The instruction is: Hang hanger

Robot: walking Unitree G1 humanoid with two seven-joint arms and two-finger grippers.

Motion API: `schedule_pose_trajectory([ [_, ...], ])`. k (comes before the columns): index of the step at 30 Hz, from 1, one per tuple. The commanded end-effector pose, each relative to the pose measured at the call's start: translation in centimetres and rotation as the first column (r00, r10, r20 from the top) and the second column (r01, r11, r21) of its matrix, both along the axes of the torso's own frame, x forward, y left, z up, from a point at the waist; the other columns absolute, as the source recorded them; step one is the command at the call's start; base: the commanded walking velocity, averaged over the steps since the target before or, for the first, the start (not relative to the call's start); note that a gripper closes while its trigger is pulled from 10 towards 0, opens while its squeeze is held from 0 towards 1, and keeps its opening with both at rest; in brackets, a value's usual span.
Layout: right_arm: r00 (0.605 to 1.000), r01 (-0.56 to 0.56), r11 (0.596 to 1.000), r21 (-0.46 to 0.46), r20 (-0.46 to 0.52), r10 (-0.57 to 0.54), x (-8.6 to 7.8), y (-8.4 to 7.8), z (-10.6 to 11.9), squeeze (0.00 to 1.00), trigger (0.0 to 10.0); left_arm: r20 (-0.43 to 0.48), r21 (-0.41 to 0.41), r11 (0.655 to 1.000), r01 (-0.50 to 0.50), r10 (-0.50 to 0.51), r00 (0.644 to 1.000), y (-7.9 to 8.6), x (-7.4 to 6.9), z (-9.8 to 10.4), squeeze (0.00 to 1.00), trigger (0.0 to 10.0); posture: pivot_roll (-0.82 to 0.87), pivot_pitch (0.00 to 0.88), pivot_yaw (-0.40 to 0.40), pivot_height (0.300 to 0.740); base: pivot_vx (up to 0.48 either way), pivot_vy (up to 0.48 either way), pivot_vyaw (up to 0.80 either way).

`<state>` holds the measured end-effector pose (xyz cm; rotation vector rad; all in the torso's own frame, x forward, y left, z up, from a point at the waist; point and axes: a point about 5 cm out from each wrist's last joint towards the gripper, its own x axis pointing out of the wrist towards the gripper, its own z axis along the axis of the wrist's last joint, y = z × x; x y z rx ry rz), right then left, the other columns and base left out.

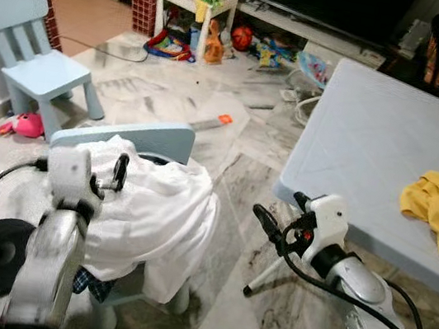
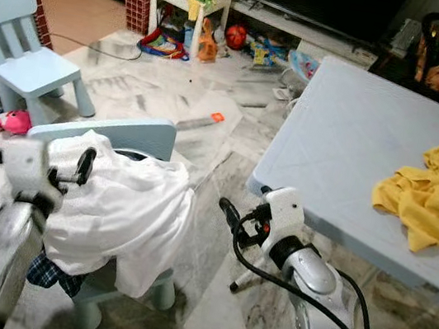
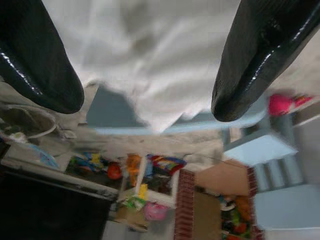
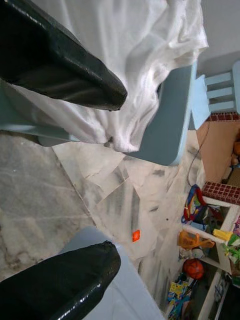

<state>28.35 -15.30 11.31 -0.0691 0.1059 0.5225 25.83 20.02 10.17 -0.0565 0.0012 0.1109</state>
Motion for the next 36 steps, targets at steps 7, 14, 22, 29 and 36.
schedule_pose_trajectory([
  [7,1.000,0.024,0.990,0.138,0.013,-0.026,1.4,1.5,0.8,0.00,10.0,0.006,0.038,0.999,0.003,-0.003,1.000,-0.2,-4.4,0.1,0.00,10.0,0.06,0.000,-0.088,0.740,0.000,0.000,0.00],
  [14,0.999,-0.005,0.992,0.129,0.049,-0.002,2.0,1.9,1.1,0.00,10.0,0.039,0.037,0.999,0.011,-0.012,0.999,0.4,-3.9,1.0,0.00,10.0,0.08,0.000,-0.078,0.740,0.112,0.000,0.00],
  [22,0.998,-0.009,0.992,0.125,0.064,0.001,2.4,2.2,1.0,0.00,10.0,0.040,0.031,0.999,0.010,-0.012,0.999,0.7,-3.5,1.2,0.00,10.0,0.08,0.000,-0.079,0.740,0.319,0.000,0.39],
  [29,0.998,-0.011,0.993,0.120,0.070,0.003,2.7,2.5,0.9,0.00,10.0,0.033,0.022,1.000,0.014,-0.014,0.999,0.4,-3.5,1.0,0.00,10.0,0.08,0.000,-0.082,0.740,0.369,0.000,0.00],
  [36,0.997,-0.021,0.994,0.109,0.072,0.013,2.5,2.5,0.6,0.00,10.0,0.027,0.011,1.000,0.016,-0.016,1.000,0.2,-3.6,0.8,0.00,10.0,0.08,0.000,-0.085,0.740,0.377,0.000,0.00],
])
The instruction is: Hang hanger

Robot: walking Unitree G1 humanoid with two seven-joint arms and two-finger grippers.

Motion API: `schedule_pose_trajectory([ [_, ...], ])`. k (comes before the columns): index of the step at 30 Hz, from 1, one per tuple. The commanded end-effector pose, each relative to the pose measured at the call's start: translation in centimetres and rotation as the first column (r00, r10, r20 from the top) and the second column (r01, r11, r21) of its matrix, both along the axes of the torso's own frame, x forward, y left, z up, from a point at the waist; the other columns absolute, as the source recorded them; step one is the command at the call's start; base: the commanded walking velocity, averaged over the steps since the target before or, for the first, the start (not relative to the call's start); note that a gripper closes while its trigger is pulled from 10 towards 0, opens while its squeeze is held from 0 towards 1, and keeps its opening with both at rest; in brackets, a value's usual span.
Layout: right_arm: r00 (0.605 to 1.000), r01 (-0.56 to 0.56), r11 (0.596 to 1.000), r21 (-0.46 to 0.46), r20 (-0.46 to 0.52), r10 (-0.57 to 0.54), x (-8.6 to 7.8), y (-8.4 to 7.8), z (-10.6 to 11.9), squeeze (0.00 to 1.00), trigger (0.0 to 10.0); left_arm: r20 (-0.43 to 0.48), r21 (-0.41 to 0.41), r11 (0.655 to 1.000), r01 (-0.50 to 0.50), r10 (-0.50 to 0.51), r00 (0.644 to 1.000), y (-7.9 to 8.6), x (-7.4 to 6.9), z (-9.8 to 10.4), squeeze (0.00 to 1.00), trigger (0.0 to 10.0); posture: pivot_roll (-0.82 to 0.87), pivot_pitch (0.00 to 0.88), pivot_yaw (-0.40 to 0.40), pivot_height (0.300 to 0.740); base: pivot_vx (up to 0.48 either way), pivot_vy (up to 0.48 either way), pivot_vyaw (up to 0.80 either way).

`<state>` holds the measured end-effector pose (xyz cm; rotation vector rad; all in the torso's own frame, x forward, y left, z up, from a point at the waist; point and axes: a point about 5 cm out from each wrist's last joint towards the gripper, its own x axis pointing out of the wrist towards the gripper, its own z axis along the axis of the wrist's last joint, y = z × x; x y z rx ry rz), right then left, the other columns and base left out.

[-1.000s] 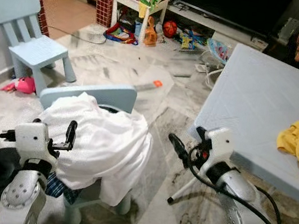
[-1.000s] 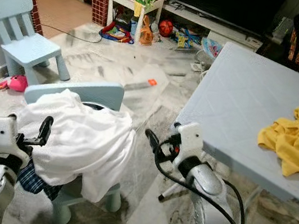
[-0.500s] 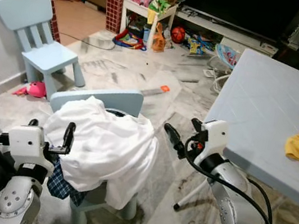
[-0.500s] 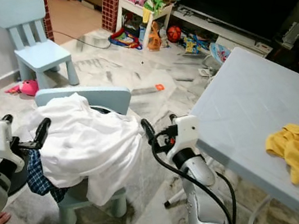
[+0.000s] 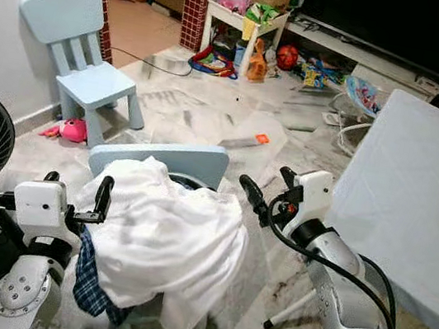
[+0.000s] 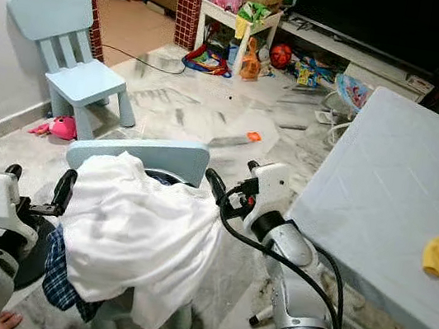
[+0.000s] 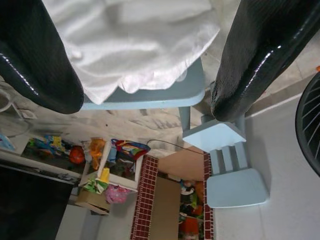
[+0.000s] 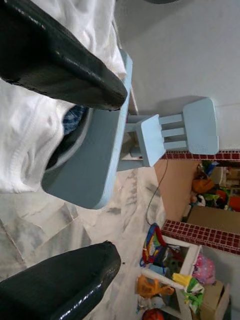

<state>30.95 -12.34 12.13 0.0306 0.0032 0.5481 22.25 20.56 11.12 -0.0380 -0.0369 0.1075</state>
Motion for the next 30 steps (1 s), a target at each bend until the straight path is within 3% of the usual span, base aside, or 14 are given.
schedule_pose_trajectory([
  [1,1.000,0.004,1.000,-0.014,0.001,-0.004,-0.1,-0.4,-0.2,0.00,10.0,-0.010,-0.010,1.000,0.014,-0.014,1.000,-0.4,0.0,-0.1,0.00,10.0,0.08,0.000,-0.085,0.740,0.379,0.000,0.00],
  [7,1.000,0.004,1.000,-0.025,0.006,-0.003,0.0,-0.6,-0.3,0.00,10.0,-0.019,-0.025,0.999,0.020,-0.020,1.000,-0.8,0.1,-0.3,0.00,10.0,0.07,0.000,-0.091,0.740,0.335,0.000,0.00],
  [20,1.000,-0.018,0.999,-0.047,0.010,0.018,-0.2,-0.4,-0.6,0.00,10.0,-0.062,-0.019,0.999,-0.034,0.033,0.998,-0.9,0.0,-1.0,0.00,10.0,0.07,0.000,-0.097,0.740,0.000,0.000,0.00],
  [30,1.000,-0.022,0.998,-0.058,0.009,0.022,-0.3,-0.4,-0.7,0.00,10.0,-0.084,0.004,0.997,-0.071,0.071,0.994,-0.7,0.0,-1.4,0.00,10.0,0.07,0.000,-0.100,0.740,0.000,0.000,0.69],
])
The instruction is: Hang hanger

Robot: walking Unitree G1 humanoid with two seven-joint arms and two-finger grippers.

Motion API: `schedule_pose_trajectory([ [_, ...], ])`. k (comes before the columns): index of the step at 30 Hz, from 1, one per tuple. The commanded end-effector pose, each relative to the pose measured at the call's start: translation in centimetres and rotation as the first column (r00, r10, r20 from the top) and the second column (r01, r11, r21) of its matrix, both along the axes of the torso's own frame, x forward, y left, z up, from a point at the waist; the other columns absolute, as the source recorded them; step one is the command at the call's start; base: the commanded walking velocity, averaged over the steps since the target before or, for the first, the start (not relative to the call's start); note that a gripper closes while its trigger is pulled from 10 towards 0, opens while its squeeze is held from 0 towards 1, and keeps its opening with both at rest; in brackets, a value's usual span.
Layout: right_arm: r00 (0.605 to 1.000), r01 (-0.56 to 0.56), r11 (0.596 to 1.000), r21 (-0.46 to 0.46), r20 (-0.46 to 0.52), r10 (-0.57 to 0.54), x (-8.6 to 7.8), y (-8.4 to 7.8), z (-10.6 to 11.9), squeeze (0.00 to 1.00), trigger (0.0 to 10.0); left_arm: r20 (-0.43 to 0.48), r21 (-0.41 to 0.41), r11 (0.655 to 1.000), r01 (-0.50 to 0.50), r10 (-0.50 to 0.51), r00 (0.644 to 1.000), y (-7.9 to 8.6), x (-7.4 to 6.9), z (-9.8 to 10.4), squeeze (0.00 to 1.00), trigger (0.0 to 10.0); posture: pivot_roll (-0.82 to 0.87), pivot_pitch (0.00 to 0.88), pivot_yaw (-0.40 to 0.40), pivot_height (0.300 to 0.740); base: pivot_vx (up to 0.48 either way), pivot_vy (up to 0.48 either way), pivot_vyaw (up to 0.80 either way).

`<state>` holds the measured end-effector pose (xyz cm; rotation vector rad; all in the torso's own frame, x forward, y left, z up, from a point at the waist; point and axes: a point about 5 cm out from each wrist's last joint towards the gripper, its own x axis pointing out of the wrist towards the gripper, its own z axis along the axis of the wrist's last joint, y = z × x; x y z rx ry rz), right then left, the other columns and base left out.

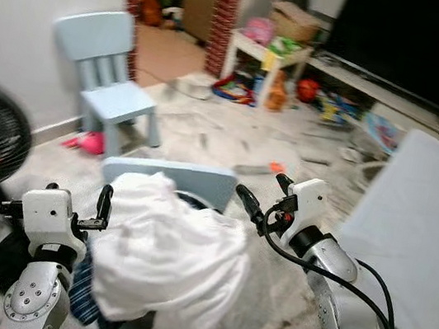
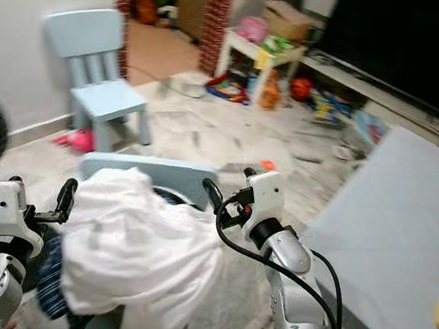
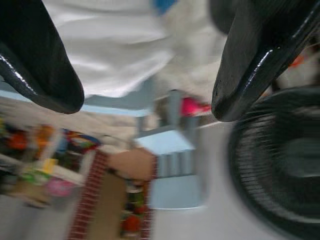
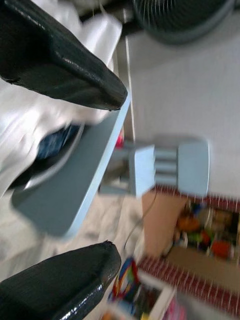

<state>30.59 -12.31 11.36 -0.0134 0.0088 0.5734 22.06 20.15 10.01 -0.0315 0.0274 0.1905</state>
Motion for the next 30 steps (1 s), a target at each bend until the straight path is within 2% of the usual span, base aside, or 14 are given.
schedule_pose_trajectory([
  [1,1.000,0.007,1.000,-0.012,-0.002,-0.007,0.1,-0.5,0.0,0.00,10.0,-0.021,-0.001,1.000,0.011,-0.011,1.000,-0.2,0.2,-0.3,0.00,10.0,0.06,0.000,-0.100,0.740,0.000,0.000,0.00],
  [13,1.000,0.015,1.000,-0.019,-0.002,-0.015,0.0,-0.6,0.0,0.00,10.0,-0.007,-0.014,0.999,0.038,-0.038,0.999,-0.1,0.6,0.1,0.00,10.0,0.06,0.000,-0.101,0.740,0.000,0.000,0.00],
  [17,1.000,0.020,1.000,-0.023,-0.002,-0.020,-0.1,-0.7,0.0,0.00,10.0,-0.028,-0.021,0.999,0.039,-0.039,0.999,0.1,1.1,-0.2,0.00,10.0,0.06,0.000,-0.103,0.740,0.000,0.000,0.00],
  [21,1.000,0.031,0.999,-0.030,-0.004,-0.031,-0.4,-1.2,0.2,0.00,10.0,-0.072,-0.049,0.997,0.066,-0.069,0.995,0.3,2.8,-0.9,0.00,10.0,0.03,0.000,-0.119,0.740,0.000,0.000,0.00],
  [24,0.999,0.033,0.999,-0.033,-0.004,-0.033,-0.5,-1.3,0.3,0.00,10.0,-0.071,-0.067,0.994,0.081,-0.086,0.994,0.2,3.2,-0.8,0.00,10.0,0.03,0.000,-0.121,0.740,0.000,0.000,0.00],
  [26,1.000,0.028,0.999,-0.042,-0.008,-0.028,-0.9,-1.5,0.4,0.00,10.0,-0.115,-0.044,0.994,0.103,-0.108,0.987,0.2,4.1,-1.2,0.00,10.0,0.00,0.005,-0.136,0.740,0.000,0.000,0.00],
  [30,1.000,0.018,0.998,-0.062,-0.013,-0.018,-1.7,-1.8,0.8,0.00,10.0,-0.127,-0.046,0.987,0.156,-0.160,0.979,0.3,6.6,-0.5,0.00,10.0,-0.03,0.025,-0.136,0.740,0.000,0.000,0.00],
])
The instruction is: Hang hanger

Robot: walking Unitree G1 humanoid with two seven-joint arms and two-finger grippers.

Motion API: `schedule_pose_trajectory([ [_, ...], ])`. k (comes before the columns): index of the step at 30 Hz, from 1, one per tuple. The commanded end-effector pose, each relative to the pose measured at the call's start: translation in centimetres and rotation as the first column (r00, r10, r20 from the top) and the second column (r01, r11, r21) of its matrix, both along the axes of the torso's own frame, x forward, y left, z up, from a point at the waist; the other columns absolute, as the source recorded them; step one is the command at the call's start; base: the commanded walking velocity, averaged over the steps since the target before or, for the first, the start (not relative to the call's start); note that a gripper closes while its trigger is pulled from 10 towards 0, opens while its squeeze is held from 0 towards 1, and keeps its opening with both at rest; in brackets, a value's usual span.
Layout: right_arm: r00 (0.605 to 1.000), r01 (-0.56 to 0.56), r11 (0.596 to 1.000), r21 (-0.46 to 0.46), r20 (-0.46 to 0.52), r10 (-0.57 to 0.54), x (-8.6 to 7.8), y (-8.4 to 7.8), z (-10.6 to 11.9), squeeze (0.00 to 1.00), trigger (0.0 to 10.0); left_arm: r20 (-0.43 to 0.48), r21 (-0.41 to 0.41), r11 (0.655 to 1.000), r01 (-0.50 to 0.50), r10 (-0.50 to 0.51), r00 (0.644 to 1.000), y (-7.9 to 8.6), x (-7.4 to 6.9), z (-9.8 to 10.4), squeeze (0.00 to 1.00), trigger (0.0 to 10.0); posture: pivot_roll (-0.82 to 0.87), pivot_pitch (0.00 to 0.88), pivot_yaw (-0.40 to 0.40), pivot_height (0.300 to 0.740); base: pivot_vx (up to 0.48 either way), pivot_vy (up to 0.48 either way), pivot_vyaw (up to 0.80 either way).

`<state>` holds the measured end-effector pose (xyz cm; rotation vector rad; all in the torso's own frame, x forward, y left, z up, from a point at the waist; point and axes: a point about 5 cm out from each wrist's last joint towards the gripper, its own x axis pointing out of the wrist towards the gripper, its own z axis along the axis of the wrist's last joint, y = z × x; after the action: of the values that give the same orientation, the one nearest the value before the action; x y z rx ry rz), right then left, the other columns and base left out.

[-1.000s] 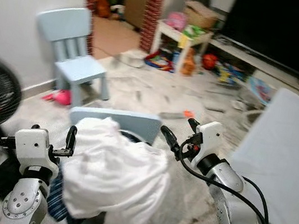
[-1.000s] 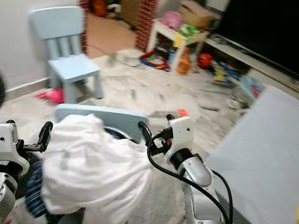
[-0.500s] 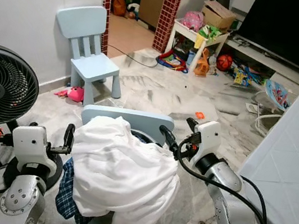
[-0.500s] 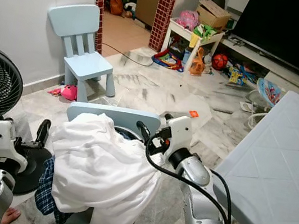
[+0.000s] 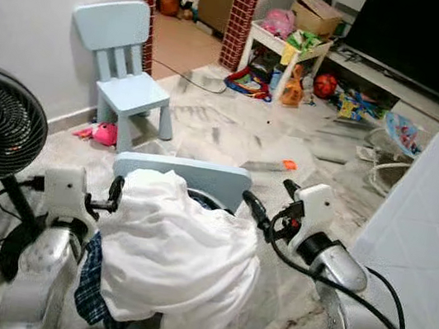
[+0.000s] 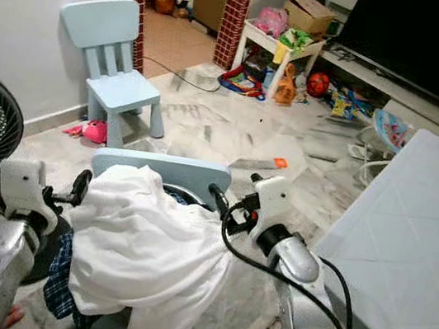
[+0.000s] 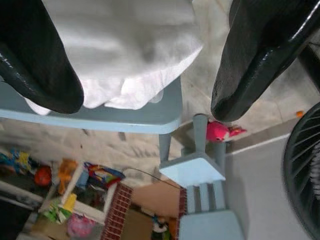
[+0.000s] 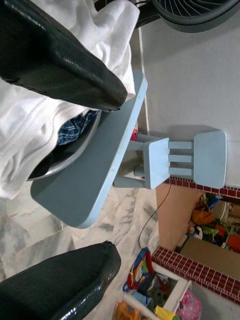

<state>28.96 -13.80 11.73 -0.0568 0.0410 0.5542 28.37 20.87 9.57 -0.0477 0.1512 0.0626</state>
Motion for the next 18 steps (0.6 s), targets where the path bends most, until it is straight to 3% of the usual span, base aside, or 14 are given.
schedule_pose_trajectory([
  [1,1.000,-0.001,1.000,-0.017,0.005,0.002,-0.2,-0.4,0.4,0.00,10.0,-0.013,0.000,0.999,0.051,-0.051,0.999,-0.6,0.5,0.0,0.00,10.0,-0.03,0.029,-0.137,0.740,0.000,0.000,0.00],
  [6,1.000,0.016,0.999,-0.034,-0.004,-0.016,-0.7,-1.1,0.7,0.00,10.0,-0.112,0.037,0.992,0.121,-0.116,0.987,-0.2,1.8,-0.9,0.00,10.0,-0.06,0.040,-0.132,0.740,0.000,0.000,0.00],
  [7,1.000,0.017,0.999,-0.035,-0.007,-0.018,-0.7,-1.1,0.8,0.00,10.0,-0.168,0.027,0.990,0.141,-0.134,0.977,0.1,2.1,-1.4,0.00,10.0,-0.06,0.042,-0.132,0.740,0.000,0.000,0.00],
  [9,1.000,0.018,0.999,-0.036,-0.008,-0.018,-0.8,-1.1,0.8,0.00,10.0,-0.183,0.023,0.989,0.146,-0.139,0.973,0.2,2.2,-1.6,0.00,10.0,-0.06,0.042,-0.132,0.740,0.000,0.000,0.00],
  [12,1.000,0.017,0.999,-0.038,-0.007,-0.017,-0.8,-0.8,1.1,0.00,10.0,-0.277,-0.007,0.963,0.270,-0.261,0.925,-0.2,2.1,-2.8,0.00,10.0,-0.06,0.047,-0.121,0.740,0.000,0.000,0.00],
  [15,1.000,0.020,0.999,-0.038,-0.006,-0.020,-0.8,-0.7,1.1,0.00,10.0,-0.289,-0.018,0.959,0.284,-0.277,0.917,-0.2,2.2,-3.1,0.00,10.0,-0.06,0.045,-0.116,0.740,0.000,0.000,0.00],
  [17,1.000,0.027,0.999,-0.038,-0.009,-0.027,-0.8,-0.7,1.1,0.00,10.0,-0.314,-0.009,0.954,0.298,-0.286,0.905,0.1,2.4,-3.6,0.00,5.8,-0.06,0.040,-0.107,0.740,0.000,0.000,0.00],
  [18,1.000,0.028,0.999,-0.037,-0.009,-0.029,-0.8,-0.6,1.1,0.00,10.0,-0.318,-0.011,0.954,0.300,-0.288,0.903,0.2,2.5,-3.7,0.00,0.9,-0.06,0.039,-0.106,0.740,0.000,0.000,0.00],
])
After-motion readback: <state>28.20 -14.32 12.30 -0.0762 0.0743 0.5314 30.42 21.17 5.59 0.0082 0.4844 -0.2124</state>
